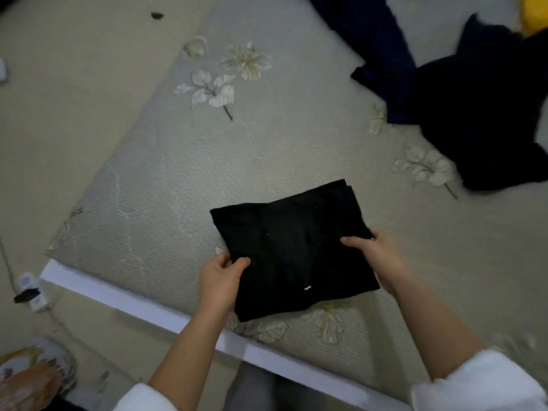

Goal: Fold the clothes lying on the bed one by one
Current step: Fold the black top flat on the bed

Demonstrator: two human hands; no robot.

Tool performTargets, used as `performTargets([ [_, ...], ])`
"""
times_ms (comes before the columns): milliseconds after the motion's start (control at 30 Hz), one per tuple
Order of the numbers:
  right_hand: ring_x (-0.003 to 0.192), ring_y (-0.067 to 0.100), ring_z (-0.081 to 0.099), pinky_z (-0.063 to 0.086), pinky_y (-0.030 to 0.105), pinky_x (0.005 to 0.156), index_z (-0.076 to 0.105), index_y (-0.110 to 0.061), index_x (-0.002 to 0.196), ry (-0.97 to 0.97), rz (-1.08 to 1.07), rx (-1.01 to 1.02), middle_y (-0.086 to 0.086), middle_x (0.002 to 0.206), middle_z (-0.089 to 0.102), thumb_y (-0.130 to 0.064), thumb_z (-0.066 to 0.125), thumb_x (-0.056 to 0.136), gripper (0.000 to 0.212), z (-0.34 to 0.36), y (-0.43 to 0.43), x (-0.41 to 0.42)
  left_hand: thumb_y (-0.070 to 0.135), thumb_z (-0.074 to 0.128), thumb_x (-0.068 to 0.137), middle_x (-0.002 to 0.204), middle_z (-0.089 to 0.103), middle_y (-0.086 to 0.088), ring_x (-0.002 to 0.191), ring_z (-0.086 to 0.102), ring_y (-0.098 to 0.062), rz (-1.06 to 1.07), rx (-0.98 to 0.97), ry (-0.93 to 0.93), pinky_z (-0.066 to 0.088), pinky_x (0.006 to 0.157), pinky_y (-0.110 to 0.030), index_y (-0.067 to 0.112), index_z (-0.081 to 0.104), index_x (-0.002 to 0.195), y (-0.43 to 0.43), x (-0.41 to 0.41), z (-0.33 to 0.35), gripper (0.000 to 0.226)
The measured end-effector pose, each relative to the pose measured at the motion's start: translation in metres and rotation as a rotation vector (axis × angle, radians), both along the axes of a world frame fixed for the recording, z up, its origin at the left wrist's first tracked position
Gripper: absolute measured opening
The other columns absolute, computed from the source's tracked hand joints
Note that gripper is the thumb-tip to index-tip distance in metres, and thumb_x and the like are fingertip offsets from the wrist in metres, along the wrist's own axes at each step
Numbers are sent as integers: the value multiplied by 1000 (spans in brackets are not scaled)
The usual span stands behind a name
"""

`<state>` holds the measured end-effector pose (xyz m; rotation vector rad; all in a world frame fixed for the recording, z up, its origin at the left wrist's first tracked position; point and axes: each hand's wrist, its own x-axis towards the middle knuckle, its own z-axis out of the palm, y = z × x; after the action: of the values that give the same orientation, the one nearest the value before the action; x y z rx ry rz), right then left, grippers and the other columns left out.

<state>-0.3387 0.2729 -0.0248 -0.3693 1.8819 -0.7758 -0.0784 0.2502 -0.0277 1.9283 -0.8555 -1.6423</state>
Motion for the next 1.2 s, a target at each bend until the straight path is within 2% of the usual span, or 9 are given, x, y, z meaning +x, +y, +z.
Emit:
performTargets([
  [233,90,24,68,57,38,77,63,-19,99,0,-228,-61,6,98,70,-6,68,81,23,81,91,-16,14,63,89,93,70,5,87,67,-15,-269,-161,-58,55,77,-32,26,66,96,22,-41,71,15],
  [400,90,22,66,53,32,70,61,-17,96,1,-423,-109,6,100,68,-2,65,84,20,130,165,-54,16,59,91,94,67,5,85,65,-15,-537,-259,-60,56,78,-35,15,66,114,39,-111,107,24],
  [533,87,21,67,54,28,67,62,-11,106,53,-598,-135,7,100,69,-2,65,84,23,162,230,-94,17,56,90,89,68,8,82,66,-16,-812,-290,-8,57,77,-44,22,67,106,59,-184,134,20],
  [700,93,24,68,54,31,72,63,-12,112,99,-826,-190,9,104,70,-5,68,84,29,189,312,-147,6,52,92,96,68,6,81,69,-17,-1181,-279,138,58,76,-43,23,57,124,99,-282,161,37],
  [800,93,25,69,56,38,82,66,-14,108,123,-907,-181,8,103,71,-9,71,82,26,195,358,-184,1,48,95,102,68,1,81,67,-10,-1308,-321,200,58,72,-29,19,54,128,129,-344,172,38],
  [900,93,27,69,55,42,85,67,-12,105,118,-982,-188,9,101,72,-12,72,82,24,197,400,-227,3,47,95,113,67,-4,89,67,-14,-1360,-380,188,56,76,-29,13,54,132,158,-413,175,38],
  [1000,91,26,70,56,41,83,68,-12,104,119,-1028,-201,8,100,73,-12,71,82,22,196,436,-275,3,48,94,102,68,3,86,66,-12,-1400,-445,155,56,79,-34,15,58,127,185,-484,177,37],
  [1100,93,25,69,55,44,87,68,-16,102,109,-1084,-216,6,102,72,-13,71,82,20,189,464,-320,-1,46,92,93,67,4,76,61,-4,-1481,-538,137,49,65,-17,12,62,119,212,-555,181,34],
  [1200,96,24,67,55,41,84,66,-18,104,78,-1189,-249,4,104,71,-11,69,83,22,181,484,-356,-3,43,92,95,66,-4,78,59,-11,-1586,-612,100,43,59,-18,13,62,112,234,-625,190,32],
])
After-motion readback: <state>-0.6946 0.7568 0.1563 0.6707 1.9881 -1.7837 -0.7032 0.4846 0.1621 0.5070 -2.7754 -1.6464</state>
